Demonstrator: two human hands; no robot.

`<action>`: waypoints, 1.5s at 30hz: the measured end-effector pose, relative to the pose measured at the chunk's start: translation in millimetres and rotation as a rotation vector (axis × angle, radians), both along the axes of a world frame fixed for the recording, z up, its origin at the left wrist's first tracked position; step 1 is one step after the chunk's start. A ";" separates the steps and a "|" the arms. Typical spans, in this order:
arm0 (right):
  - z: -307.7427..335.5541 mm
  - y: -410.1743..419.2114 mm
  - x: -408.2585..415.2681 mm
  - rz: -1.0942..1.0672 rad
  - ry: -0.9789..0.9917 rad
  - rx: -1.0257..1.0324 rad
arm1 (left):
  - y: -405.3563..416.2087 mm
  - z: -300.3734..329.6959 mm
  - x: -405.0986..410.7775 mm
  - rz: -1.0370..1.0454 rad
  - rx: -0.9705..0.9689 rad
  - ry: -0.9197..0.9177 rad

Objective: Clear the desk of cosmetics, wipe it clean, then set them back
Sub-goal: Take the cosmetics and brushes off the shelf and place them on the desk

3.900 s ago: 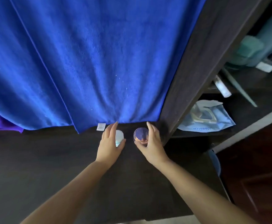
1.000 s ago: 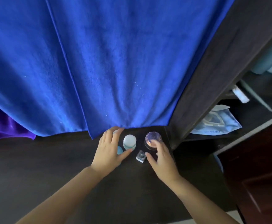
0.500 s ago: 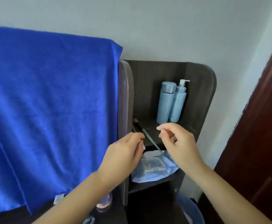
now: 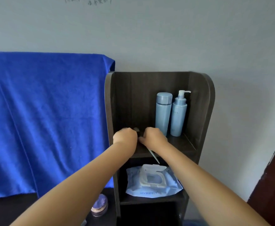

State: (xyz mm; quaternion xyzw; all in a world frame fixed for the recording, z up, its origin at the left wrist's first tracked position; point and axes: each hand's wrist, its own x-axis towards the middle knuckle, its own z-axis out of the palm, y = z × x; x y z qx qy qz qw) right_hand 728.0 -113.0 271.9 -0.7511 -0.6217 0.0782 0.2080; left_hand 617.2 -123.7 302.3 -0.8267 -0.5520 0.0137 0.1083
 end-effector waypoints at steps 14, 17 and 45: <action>5.3 -73.5 8.3 0.056 0.522 0.467 | -37.8 -9.4 -41.0 -0.171 0.082 -0.770; 2.5 -106.3 -21.9 0.164 0.652 0.555 | -67.1 -17.6 -89.1 -0.266 0.002 -1.131; -277.8 56.3 -443.3 -0.149 0.491 -0.171 | 88.3 -302.4 -461.5 0.378 -0.454 -1.026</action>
